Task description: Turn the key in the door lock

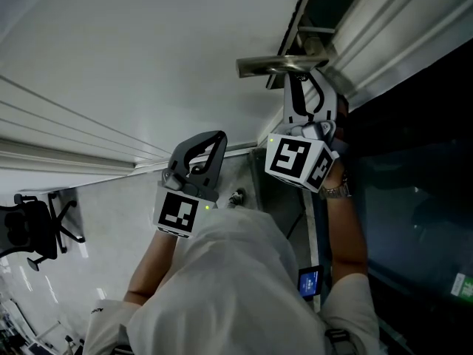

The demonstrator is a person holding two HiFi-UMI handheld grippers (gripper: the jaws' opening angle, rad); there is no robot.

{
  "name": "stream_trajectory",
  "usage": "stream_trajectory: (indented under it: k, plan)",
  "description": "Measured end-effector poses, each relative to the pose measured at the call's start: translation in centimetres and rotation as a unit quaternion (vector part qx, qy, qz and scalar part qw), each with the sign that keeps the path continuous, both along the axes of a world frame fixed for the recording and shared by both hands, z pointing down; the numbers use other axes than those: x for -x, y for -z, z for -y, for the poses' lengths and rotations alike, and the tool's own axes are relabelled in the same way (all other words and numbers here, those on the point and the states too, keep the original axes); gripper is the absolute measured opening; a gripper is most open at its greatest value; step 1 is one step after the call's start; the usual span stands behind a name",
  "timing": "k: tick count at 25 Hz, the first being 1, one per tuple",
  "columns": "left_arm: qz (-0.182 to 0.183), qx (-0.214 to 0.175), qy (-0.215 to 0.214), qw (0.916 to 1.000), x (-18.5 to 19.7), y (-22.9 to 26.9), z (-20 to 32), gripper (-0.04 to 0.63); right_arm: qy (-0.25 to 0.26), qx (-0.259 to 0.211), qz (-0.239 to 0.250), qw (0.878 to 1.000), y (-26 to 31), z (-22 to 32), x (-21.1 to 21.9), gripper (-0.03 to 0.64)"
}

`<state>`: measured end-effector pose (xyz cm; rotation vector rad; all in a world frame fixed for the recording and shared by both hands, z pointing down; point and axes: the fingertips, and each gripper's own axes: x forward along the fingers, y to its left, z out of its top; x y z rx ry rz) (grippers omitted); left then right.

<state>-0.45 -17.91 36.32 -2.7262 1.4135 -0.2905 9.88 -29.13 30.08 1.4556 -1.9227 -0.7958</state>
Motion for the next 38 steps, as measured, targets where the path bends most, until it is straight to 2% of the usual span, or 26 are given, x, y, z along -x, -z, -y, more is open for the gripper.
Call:
stream_trajectory:
  k: [3,4,9,11,13,15,17,22,25,26,28,30,31,32,33,34,35,36,37,38]
  plan:
    - [0.000,0.000,0.001,1.0000,0.0,0.1,0.0,0.005,0.000,0.004,0.038,0.999,0.3,0.0,-0.1,0.065]
    - [0.000,-0.001,0.001,1.0000,0.0,0.1,0.0,0.005,-0.001,0.005,0.054,0.999,0.4,0.1,-0.2,0.027]
    - [0.000,0.004,0.005,1.0000,0.2,-0.1,0.0,0.005,0.002,0.024,0.155,0.988,0.7,0.2,-0.4,0.017]
    - [0.000,0.003,0.006,1.0000,0.2,-0.1,0.0,0.005,0.006,0.048,0.224,0.973,0.8,0.3,-0.6,0.017]
    - [0.001,0.001,0.004,1.0000,0.2,0.0,0.0,0.005,0.013,0.082,0.305,0.949,0.8,0.4,-0.9,0.017]
    - [0.000,0.001,0.005,1.0000,0.2,-0.1,0.1,0.005,0.019,0.118,0.393,0.912,0.8,0.5,-1.4,0.017]
    - [-0.001,0.001,0.006,1.0000,0.3,-0.1,0.1,0.005,0.027,0.151,0.482,0.862,0.7,0.7,-1.8,0.017]
    - [0.002,0.002,0.008,1.0000,0.4,-0.3,0.1,0.005,0.039,0.215,0.654,0.724,0.3,0.9,-2.6,0.017]
    - [0.001,0.004,0.009,0.9999,0.5,-0.3,0.1,0.005,0.024,0.251,0.732,0.633,-0.3,0.9,-3.2,0.017]
    - [0.001,0.004,0.009,1.0000,0.6,-0.3,0.1,0.006,0.025,0.260,0.749,0.608,-0.4,1.0,-3.3,0.017]
    - [0.001,0.004,0.008,1.0000,0.7,-0.4,0.0,0.005,0.036,0.273,0.771,0.574,-0.4,1.1,-3.2,0.018]
    - [0.001,0.006,0.008,0.9999,0.8,-0.5,0.0,0.005,0.041,0.279,0.784,0.552,-0.5,1.2,-3.1,0.023]
    - [0.001,0.008,0.008,0.9999,0.8,-0.7,0.0,0.005,0.044,0.281,0.788,0.546,-0.5,1.2,-3.0,0.025]
    - [0.002,0.008,0.007,0.9999,0.7,-0.7,0.0,0.005,0.048,0.281,0.787,0.547,-0.5,1.3,-3.0,0.025]
    - [0.005,0.006,0.005,1.0000,0.6,-0.7,-0.1,0.005,0.054,0.280,0.778,0.560,-0.4,1.3,-2.9,0.025]
    - [0.007,0.004,0.003,1.0000,0.5,-0.6,-0.1,0.005,0.061,0.276,0.760,0.585,-0.2,1.2,-2.8,0.025]
    - [0.006,0.006,0.003,1.0000,0.5,-0.6,-0.2,0.005,0.068,0.269,0.735,0.619,0.1,1.1,-2.7,0.035]
    - [0.004,0.009,0.004,0.9999,0.5,-0.7,-0.3,0.005,0.074,0.260,0.701,0.660,0.4,0.9,-2.5,0.080]
    - [0.001,0.011,0.005,0.9999,0.5,-0.7,-0.3,0.005,0.075,0.247,0.659,0.707,0.5,0.6,-2.3,0.127]
    - [0.000,0.013,0.005,0.9999,0.5,-0.8,-0.3,0.005,0.073,0.229,0.606,0.758,0.7,0.4,-2.2,0.140]
